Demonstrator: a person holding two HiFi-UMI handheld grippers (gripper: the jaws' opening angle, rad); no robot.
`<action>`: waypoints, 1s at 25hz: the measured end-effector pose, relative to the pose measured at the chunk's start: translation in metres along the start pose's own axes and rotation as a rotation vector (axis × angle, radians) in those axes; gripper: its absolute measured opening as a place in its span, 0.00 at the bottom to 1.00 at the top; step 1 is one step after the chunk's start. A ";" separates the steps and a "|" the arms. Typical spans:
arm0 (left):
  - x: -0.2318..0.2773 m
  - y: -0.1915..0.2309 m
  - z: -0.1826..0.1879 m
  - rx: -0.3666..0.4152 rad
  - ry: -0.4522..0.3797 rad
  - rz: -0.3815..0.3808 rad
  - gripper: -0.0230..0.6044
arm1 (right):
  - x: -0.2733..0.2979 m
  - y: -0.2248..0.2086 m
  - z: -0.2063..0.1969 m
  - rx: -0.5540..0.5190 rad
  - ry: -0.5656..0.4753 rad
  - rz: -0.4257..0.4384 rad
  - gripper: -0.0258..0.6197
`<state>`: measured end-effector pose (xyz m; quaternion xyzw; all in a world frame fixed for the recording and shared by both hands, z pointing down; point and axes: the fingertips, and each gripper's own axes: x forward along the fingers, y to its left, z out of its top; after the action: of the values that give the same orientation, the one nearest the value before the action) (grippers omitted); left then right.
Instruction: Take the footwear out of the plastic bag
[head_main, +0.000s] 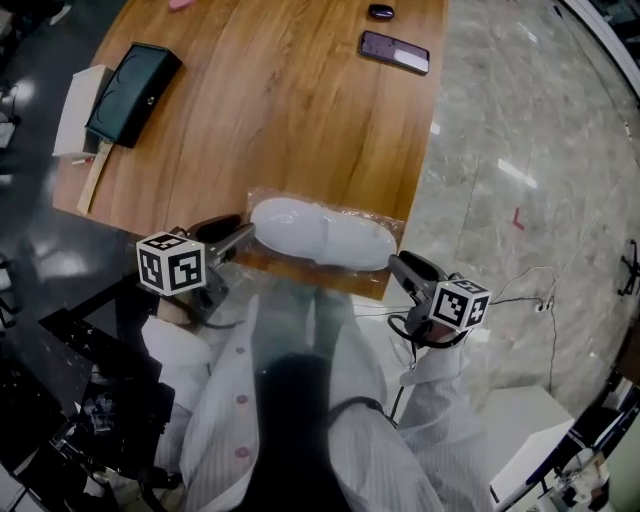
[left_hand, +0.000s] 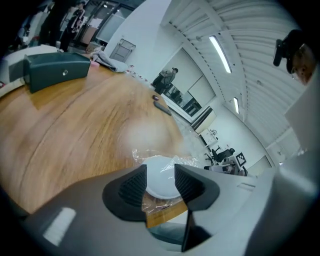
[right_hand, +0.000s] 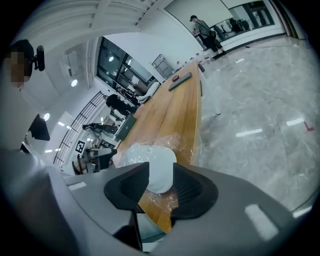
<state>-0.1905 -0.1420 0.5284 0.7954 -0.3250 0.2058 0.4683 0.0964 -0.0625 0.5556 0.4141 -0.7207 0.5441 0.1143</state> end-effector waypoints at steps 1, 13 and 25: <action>0.002 0.004 -0.002 -0.009 0.012 -0.002 0.32 | 0.000 -0.003 0.000 0.008 0.007 0.013 0.29; 0.026 0.021 -0.030 0.061 0.301 -0.022 0.37 | 0.012 -0.017 -0.007 0.132 0.124 0.275 0.25; 0.033 0.018 -0.046 0.008 0.403 -0.054 0.37 | 0.024 0.020 -0.010 0.192 0.277 0.553 0.24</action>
<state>-0.1808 -0.1185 0.5821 0.7484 -0.2026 0.3494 0.5261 0.0636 -0.0636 0.5602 0.1334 -0.7289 0.6712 0.0197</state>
